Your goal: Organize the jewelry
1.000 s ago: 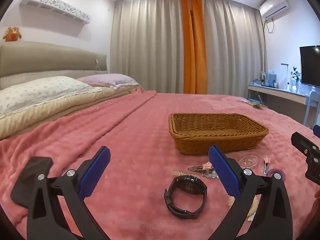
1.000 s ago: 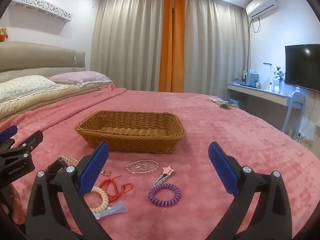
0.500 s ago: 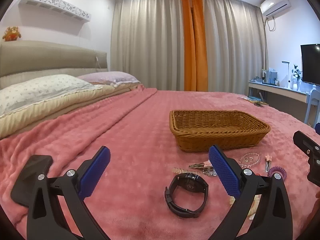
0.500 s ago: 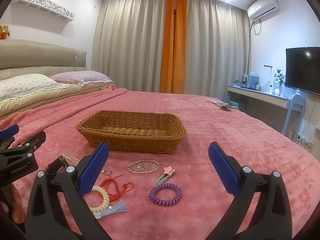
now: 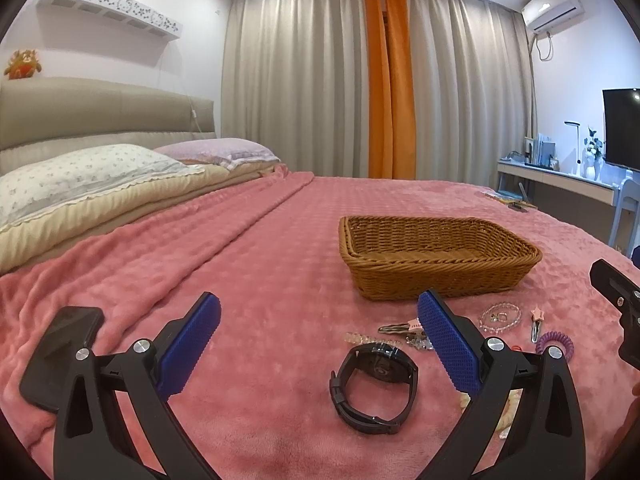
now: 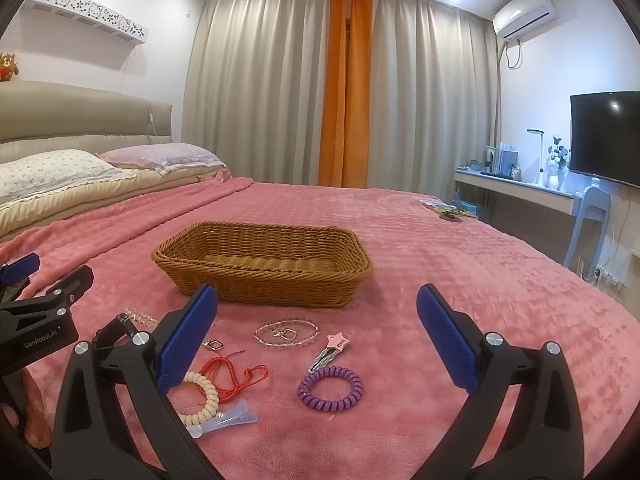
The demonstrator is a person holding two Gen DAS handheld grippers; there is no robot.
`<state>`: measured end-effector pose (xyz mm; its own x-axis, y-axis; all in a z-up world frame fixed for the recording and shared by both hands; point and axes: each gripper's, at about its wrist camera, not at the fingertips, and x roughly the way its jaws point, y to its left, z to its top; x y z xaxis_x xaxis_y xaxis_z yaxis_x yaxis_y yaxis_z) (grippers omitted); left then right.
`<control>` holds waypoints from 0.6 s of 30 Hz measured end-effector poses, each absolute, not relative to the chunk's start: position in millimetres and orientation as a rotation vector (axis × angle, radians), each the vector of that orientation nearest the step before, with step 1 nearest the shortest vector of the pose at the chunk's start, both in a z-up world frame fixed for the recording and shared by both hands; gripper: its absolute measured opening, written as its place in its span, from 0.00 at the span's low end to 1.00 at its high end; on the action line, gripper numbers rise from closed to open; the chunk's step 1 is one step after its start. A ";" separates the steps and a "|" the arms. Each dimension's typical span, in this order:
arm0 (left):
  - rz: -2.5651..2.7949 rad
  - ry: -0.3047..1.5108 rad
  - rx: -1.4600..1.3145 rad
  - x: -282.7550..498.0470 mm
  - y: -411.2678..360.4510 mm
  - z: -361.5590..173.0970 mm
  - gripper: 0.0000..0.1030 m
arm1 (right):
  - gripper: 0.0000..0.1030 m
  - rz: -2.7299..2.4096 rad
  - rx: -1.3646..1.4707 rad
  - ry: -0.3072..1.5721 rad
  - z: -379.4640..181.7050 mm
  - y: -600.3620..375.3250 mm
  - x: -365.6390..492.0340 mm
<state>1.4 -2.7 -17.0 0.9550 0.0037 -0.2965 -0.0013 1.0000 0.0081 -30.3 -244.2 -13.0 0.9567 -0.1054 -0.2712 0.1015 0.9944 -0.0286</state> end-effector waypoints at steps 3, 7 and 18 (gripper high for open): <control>0.002 0.300 0.008 1.5 -2.7 -17.1 0.93 | 0.93 -0.109 -0.020 0.273 -13.3 -244.4 -30.7; 0.002 0.306 0.009 2.0 -3.1 -17.5 0.93 | 0.93 -0.100 -0.027 0.273 -13.7 -243.7 -30.8; 0.005 0.309 0.007 2.6 -5.2 -19.2 0.93 | 0.93 -0.115 -0.060 0.264 -14.1 -243.8 -29.8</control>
